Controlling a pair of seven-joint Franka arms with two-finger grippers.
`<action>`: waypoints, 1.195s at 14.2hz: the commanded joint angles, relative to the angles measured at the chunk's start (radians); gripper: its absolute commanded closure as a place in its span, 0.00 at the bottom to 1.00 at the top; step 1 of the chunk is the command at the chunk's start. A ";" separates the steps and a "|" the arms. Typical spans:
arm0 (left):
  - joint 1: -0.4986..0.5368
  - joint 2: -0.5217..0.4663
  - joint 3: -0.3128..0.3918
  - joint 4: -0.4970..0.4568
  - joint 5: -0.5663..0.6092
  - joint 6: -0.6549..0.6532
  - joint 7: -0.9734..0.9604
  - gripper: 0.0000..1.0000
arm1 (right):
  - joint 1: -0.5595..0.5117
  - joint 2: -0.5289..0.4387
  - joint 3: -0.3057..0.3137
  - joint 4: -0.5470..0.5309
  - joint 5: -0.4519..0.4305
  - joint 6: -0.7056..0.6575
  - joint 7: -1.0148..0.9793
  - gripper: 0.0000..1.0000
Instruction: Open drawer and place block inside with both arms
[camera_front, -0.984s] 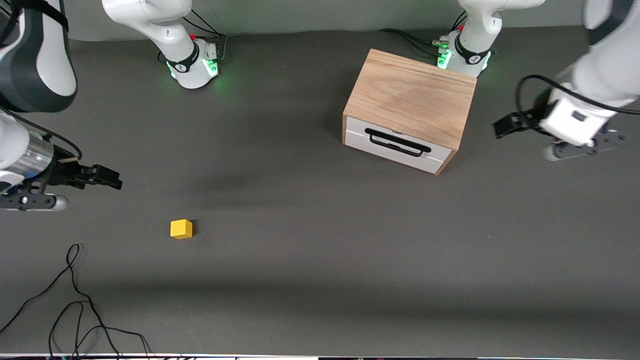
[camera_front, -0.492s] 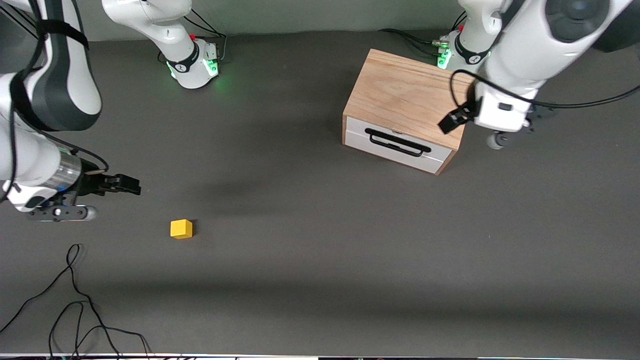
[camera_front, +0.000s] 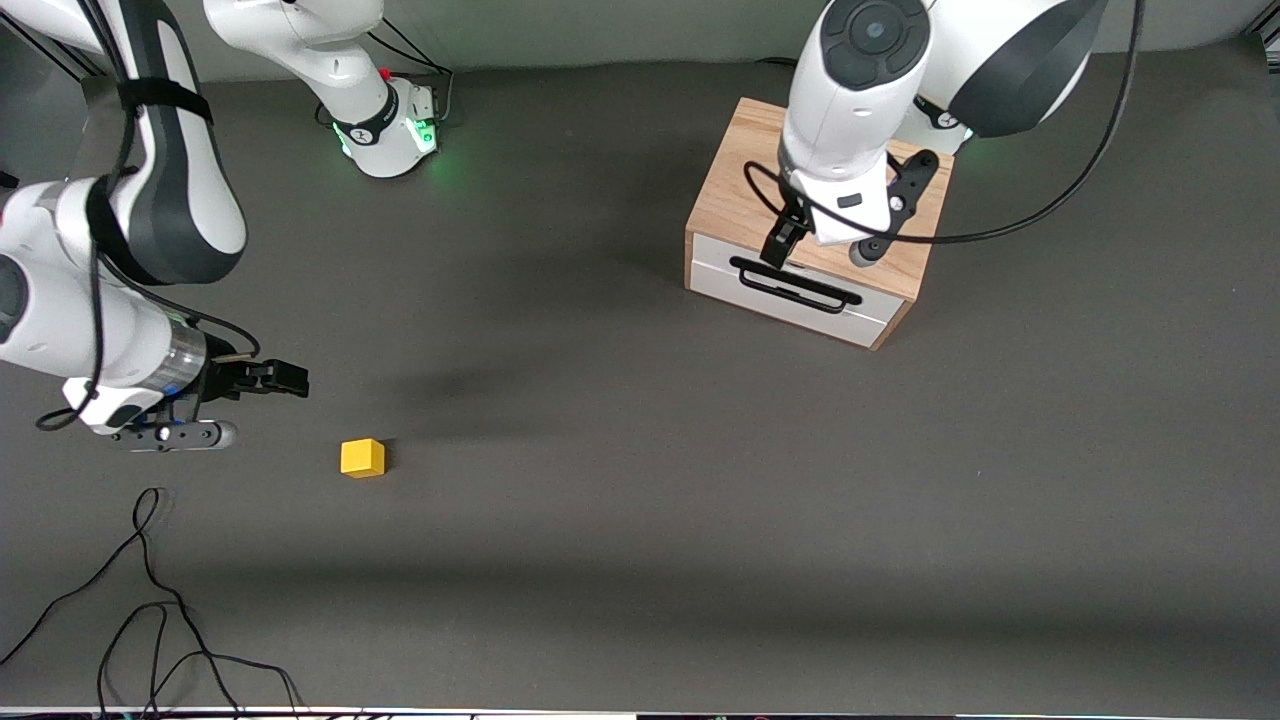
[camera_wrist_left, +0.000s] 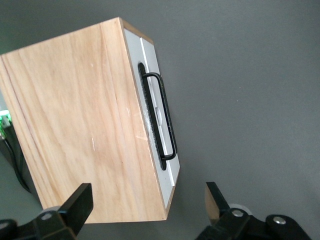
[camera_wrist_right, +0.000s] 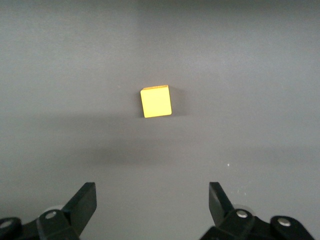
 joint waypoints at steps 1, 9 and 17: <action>-0.014 -0.001 0.013 -0.017 0.008 0.013 -0.061 0.00 | 0.003 -0.003 -0.003 -0.079 -0.016 0.110 -0.012 0.00; 0.008 0.030 0.024 -0.249 0.034 0.262 -0.087 0.00 | 0.005 0.127 -0.008 -0.211 -0.016 0.420 -0.037 0.00; 0.017 0.187 0.025 -0.252 0.101 0.340 -0.147 0.00 | 0.006 0.293 0.000 -0.168 0.000 0.609 -0.019 0.00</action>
